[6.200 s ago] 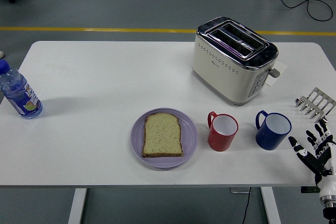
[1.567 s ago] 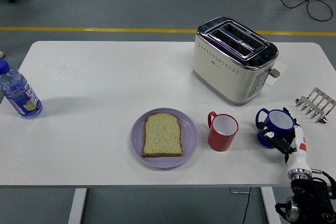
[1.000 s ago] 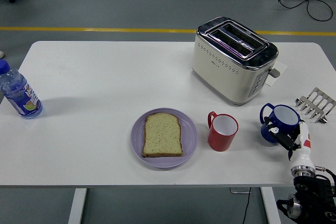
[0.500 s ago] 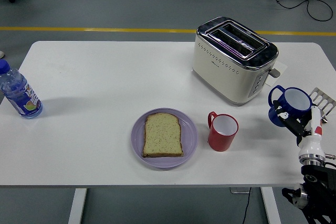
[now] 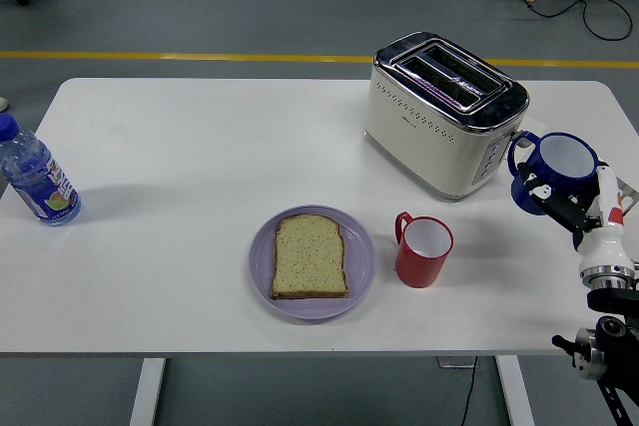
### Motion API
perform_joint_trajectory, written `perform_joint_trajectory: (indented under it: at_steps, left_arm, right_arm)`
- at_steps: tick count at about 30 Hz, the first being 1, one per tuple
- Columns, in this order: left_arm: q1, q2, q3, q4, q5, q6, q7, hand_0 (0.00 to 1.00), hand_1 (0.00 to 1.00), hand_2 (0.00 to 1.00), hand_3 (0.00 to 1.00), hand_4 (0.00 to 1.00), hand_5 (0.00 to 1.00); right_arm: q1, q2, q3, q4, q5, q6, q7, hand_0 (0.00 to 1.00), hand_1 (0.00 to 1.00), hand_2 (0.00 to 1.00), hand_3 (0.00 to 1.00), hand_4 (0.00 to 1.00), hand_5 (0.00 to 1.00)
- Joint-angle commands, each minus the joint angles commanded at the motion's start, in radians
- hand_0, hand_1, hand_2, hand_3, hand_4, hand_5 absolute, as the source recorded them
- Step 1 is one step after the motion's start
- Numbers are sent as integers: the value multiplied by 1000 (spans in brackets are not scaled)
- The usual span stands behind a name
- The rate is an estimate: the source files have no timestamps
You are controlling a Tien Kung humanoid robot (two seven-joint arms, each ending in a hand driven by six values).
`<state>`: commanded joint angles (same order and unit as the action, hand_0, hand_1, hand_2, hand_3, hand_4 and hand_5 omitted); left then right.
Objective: Pick up the cup,pour liquid into bread,place the cup on the desk
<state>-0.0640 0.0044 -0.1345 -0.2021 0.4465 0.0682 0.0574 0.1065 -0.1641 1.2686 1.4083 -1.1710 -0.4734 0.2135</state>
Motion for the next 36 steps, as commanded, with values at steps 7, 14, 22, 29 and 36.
perform_joint_trajectory:
  at_steps: [7, 14, 22, 29, 36]
  left_arm:
    - [-3, 1, -6, 0, 0, 0, 0, 640, 651, 659, 562, 326, 840]
    - [-8, 0, -12, 0, -1, 0, 0, 640, 650, 660, 561, 325, 837]
    - [-9, 4, -17, 1, -4, 1, 0, 639, 649, 660, 561, 325, 837]
    - [-13, 6, -18, 1, -5, 1, 0, 640, 649, 659, 561, 325, 839]
    - [-15, 7, -18, 1, -7, 2, 0, 639, 647, 659, 559, 325, 838]
  right_arm:
    - [27, -37, -23, 126, -126, 2, -173, 305, 278, 481, 505, 767, 38]
    - [104, -58, -90, 160, -243, 3, -299, 293, 278, 485, 511, 761, 39]
    - [191, -70, -179, 184, -366, 3, -463, 283, 276, 484, 514, 764, 37]
    - [280, -66, -273, 190, -469, 6, -558, 280, 270, 485, 516, 768, 46]
    - [368, -52, -361, 174, -484, 19, -592, 276, 256, 477, 520, 789, 88]
